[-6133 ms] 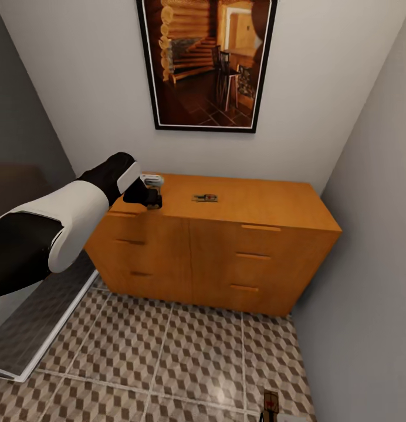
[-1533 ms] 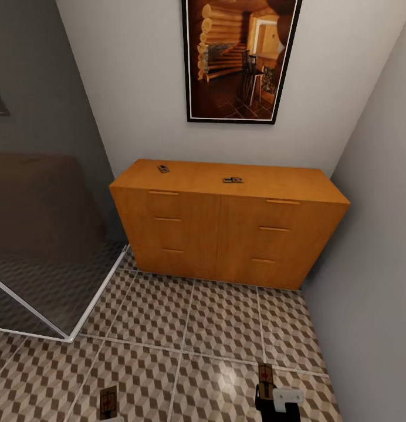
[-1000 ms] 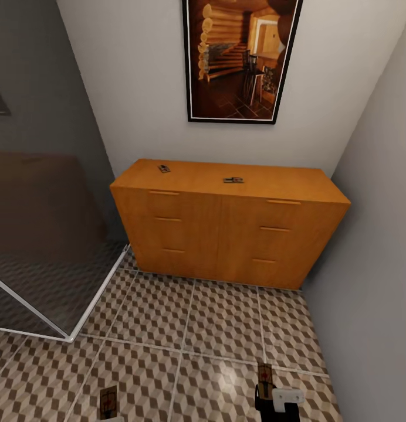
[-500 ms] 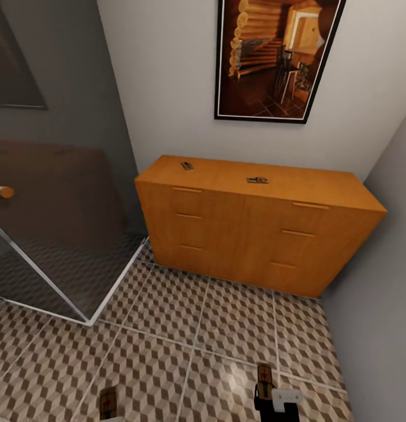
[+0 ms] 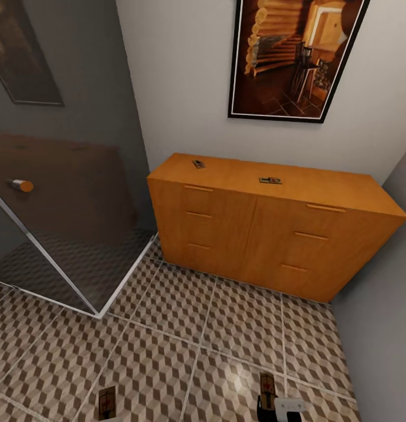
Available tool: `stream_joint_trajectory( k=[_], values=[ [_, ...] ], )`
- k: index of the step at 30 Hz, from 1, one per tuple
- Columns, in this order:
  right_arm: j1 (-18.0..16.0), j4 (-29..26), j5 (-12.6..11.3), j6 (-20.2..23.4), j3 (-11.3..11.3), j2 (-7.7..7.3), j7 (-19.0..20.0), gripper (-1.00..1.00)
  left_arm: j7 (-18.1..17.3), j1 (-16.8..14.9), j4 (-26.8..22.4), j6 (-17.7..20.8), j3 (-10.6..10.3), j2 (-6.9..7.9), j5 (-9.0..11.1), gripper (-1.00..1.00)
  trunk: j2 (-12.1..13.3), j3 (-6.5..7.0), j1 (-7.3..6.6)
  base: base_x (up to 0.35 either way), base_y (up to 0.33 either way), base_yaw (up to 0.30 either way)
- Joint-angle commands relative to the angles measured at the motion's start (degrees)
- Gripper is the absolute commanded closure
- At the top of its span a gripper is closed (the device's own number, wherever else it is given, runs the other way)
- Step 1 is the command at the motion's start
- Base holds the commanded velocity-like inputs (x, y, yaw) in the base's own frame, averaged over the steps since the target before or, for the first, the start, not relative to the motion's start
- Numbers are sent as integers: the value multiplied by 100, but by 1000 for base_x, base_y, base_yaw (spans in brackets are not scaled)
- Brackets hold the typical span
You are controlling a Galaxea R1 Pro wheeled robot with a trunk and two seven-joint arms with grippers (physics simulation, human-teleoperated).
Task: Take the four mousetraps from the cabinet in the bathroom and place them on the bathroom floor. Make sure all four end up on the same floor surface, and ensure that at least two of them are either under or directly next to the same bathroom sink.
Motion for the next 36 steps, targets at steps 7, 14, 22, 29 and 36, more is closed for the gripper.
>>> stream_joint_trajectory(
  k=[7,14,22,29,36],
  values=[
    [-5,157,43,-10,14,-11,-28,100,39,-9,21,-19,-48,-7,-1,100,-2,-4,0,0,0,1],
    [-6,180,43,12,12,-22,-26,100,44,-8,21,-19,-48,0,-1,100,-2,-4,0,0,0,0],
    [-6,427,36,34,12,-15,-30,100,54,-9,29,-13,-48,4,4,100,-2,-4,0,0,0,0],
    [-4,472,35,33,11,-14,-27,100,48,-6,29,-13,-48,9,3,100,-2,-4,0,0,0,0],
    [-4,475,36,33,11,-15,-27,100,47,-8,30,-11,-48,9,6,100,-2,-4,0,0,0,0]
  ],
)
